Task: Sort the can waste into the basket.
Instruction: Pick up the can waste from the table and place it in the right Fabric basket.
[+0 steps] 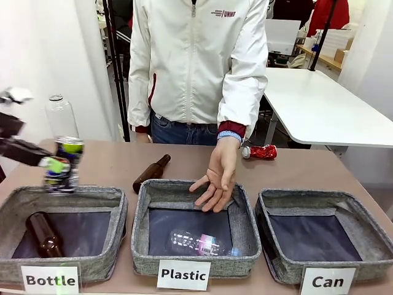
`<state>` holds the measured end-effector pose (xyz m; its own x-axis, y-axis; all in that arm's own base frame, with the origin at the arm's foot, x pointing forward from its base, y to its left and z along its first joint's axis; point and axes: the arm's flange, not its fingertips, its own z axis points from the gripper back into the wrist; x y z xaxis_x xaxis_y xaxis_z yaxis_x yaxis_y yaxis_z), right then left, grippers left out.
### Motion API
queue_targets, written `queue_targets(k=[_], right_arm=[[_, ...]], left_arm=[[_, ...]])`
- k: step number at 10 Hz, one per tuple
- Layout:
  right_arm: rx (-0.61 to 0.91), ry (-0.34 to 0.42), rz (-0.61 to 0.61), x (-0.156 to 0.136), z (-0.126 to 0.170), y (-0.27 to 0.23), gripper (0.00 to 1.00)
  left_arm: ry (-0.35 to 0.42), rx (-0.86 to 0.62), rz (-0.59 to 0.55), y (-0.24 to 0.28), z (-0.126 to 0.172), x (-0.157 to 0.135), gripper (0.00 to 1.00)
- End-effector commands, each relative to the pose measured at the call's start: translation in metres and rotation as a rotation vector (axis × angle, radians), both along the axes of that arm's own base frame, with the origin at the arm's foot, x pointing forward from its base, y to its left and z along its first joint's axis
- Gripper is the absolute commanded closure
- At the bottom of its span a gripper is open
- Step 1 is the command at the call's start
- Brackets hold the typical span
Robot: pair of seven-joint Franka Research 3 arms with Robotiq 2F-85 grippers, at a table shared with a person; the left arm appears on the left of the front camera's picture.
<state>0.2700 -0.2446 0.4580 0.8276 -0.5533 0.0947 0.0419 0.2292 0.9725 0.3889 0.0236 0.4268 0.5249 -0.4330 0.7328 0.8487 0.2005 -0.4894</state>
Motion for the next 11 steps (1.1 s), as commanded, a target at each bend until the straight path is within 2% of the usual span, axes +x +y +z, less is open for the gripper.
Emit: queue_targets(k=[1, 2, 3, 4, 5, 8, 9, 10, 11], right_arm=[[0.024, -0.001, -0.012, 0.002, 0.006, 0.000, 0.00], [0.024, -0.001, -0.012, 0.002, 0.006, 0.000, 0.00], [0.024, -0.001, -0.012, 0.002, 0.006, 0.000, 0.00], [0.024, -0.001, -0.012, 0.002, 0.006, 0.000, 0.00], [0.024, -0.001, -0.012, 0.002, 0.006, 0.000, 0.00], [0.024, -0.001, -0.012, 0.002, 0.006, 0.000, 0.00], [0.024, -0.001, -0.012, 0.002, 0.006, 0.000, 0.00], [0.024, -0.001, -0.012, 0.002, 0.006, 0.000, 0.00], [0.000, 0.000, 0.000, 0.000, 0.000, 0.000, 0.00]], left_arm=[[0.050, -0.143, -0.253, 0.060, 0.041, -0.002, 1.00], [0.059, -0.184, -0.366, 0.080, 0.045, -0.020, 1.00], [0.032, -0.229, -0.404, 0.084, 0.042, -0.031, 1.00], [-0.018, -0.212, -0.189, 0.080, 0.035, -0.031, 1.00], [0.026, -0.185, -0.316, 0.073, 0.050, -0.045, 1.00], [0.026, -0.185, -0.316, 0.073, 0.050, -0.045, 1.00], [0.026, -0.191, -0.316, 0.077, 0.047, -0.042, 0.67], [-0.015, -0.152, -0.282, 0.037, 0.052, -0.045, 0.67], [-0.039, -0.134, -0.371, -0.034, 0.064, -0.045, 0.67]])
